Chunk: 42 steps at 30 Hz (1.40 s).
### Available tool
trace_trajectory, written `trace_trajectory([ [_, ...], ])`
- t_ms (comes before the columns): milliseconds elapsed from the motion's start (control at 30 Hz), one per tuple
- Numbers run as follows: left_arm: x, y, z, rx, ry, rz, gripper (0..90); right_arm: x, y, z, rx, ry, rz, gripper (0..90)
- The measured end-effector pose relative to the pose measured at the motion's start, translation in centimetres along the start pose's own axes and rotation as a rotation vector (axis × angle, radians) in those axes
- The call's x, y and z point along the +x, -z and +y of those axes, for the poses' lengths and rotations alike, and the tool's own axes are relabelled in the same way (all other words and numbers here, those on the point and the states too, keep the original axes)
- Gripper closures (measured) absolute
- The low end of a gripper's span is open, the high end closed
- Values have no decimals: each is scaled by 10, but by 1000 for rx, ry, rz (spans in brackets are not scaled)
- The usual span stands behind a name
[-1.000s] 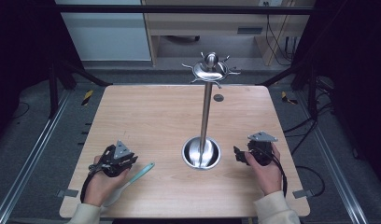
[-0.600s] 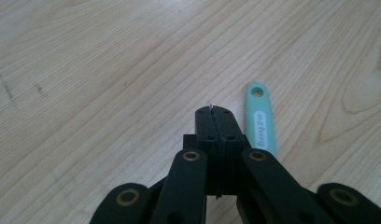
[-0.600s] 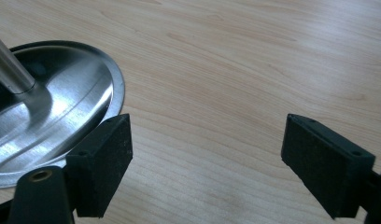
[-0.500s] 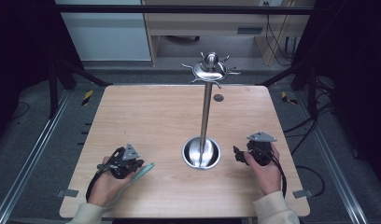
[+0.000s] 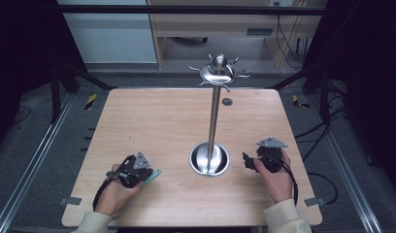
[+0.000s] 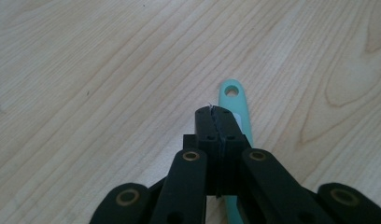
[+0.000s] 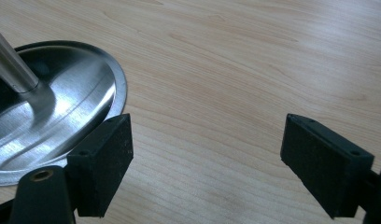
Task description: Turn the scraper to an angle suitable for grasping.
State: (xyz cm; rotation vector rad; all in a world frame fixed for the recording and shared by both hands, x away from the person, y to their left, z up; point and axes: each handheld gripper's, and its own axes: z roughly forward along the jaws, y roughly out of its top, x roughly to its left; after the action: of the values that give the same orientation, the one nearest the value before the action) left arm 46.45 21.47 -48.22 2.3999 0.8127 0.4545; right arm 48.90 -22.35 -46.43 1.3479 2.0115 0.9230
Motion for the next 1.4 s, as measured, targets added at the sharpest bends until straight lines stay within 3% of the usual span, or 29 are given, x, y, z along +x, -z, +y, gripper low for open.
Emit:
trace_trajectory([
  [33, -6, 1, 1, -2, -16, -25, 900, -1, 0, 0, -4, 5, -1, 171],
  [200, -18, 4, 6, 10, -71, -62, 900, -2, 0, 0, -6, 2, -5, 171],
  [367, -14, 11, 9, -23, -51, -64, 900, -2, 0, 0, -9, 6, -2, 171],
  [733, -13, 20, 8, -24, -47, -62, 895, -2, 1, -1, -7, -7, -10, 171],
  [900, -16, 22, 19, -13, -69, -50, 891, -2, 0, -1, -1, -10, -8, 171],
  [1100, -16, 25, 35, 61, -92, -49, 873, -4, 0, -1, -7, -11, -3, 171],
  [1200, -14, 27, 40, 79, -70, -56, 851, -3, 0, -1, -9, -3, 0, 171],
  [1400, -17, 34, 50, 138, -78, -56, 768, -2, 1, -1, -5, -4, -4, 171],
])
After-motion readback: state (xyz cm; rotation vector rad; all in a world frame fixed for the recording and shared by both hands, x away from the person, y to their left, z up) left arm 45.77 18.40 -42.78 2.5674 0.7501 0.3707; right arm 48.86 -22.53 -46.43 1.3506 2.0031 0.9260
